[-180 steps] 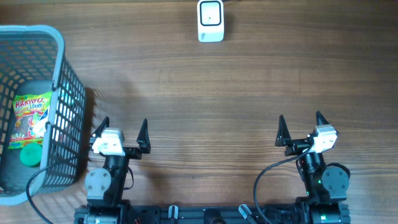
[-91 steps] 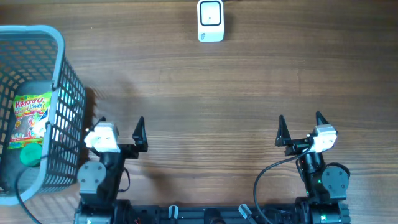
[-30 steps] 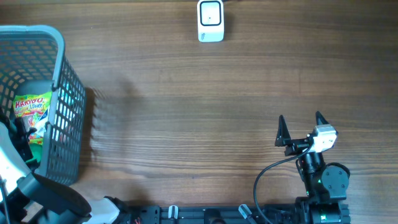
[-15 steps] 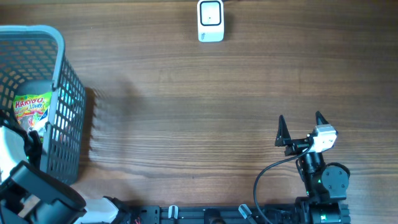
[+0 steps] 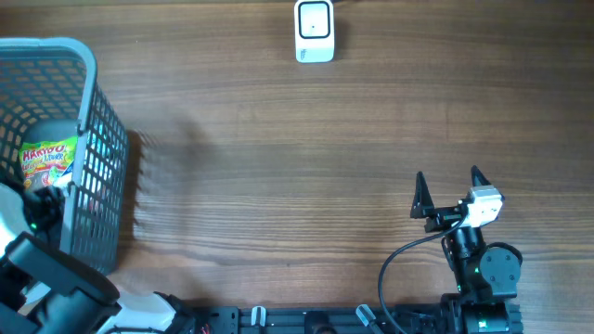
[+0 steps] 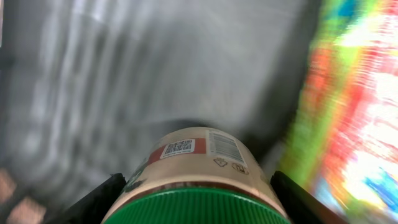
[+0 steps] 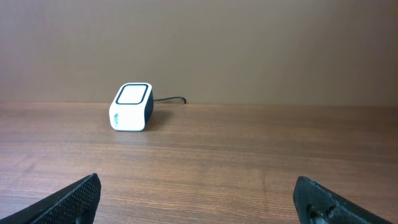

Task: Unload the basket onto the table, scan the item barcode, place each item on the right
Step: 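Reach into the basket and grasp the green-lidded canister with left gripper, then carry the canister to the table center and release it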

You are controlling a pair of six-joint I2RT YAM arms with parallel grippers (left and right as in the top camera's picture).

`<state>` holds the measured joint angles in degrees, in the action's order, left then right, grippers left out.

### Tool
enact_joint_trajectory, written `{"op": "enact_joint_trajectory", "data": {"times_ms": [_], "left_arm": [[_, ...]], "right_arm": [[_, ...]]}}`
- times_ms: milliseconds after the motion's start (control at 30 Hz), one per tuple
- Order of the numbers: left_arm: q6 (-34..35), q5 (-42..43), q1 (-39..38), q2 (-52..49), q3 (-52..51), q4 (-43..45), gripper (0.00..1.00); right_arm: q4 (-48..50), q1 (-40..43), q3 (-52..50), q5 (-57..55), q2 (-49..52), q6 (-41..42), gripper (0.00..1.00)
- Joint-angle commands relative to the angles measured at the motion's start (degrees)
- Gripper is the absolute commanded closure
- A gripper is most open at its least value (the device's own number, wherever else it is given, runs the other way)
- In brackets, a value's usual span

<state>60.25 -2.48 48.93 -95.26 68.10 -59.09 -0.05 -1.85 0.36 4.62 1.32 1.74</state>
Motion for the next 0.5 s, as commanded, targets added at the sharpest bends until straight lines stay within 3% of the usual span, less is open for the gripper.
{"op": "enact_joint_trajectory", "data": {"times_ms": [0,100,267,367,467], "left_arm": [[-1.55,5.05,0.15,7.69,12.44,-4.72,0.40],[-1.57,7.63,0.15,16.81,22.75,-9.84,0.38],[-1.36,21.64,-0.74,33.75,24.06,-8.02,0.39],[-2.67,24.11,-9.40,38.88,24.06,-8.50,0.39],[-6.62,22.75,-23.32,39.10,24.06,-8.83,0.39]], "right_arm": [[0.15,0.04,-0.04,-0.79,-0.02,0.83,0.00],[0.15,0.04,-0.04,-0.79,-0.02,0.83,0.00],[0.15,0.04,-0.04,-0.79,-0.02,0.83,0.00],[0.15,0.04,-0.04,-0.79,-0.02,0.83,0.00],[0.15,0.04,-0.04,-0.79,-0.02,0.83,0.00]]}}
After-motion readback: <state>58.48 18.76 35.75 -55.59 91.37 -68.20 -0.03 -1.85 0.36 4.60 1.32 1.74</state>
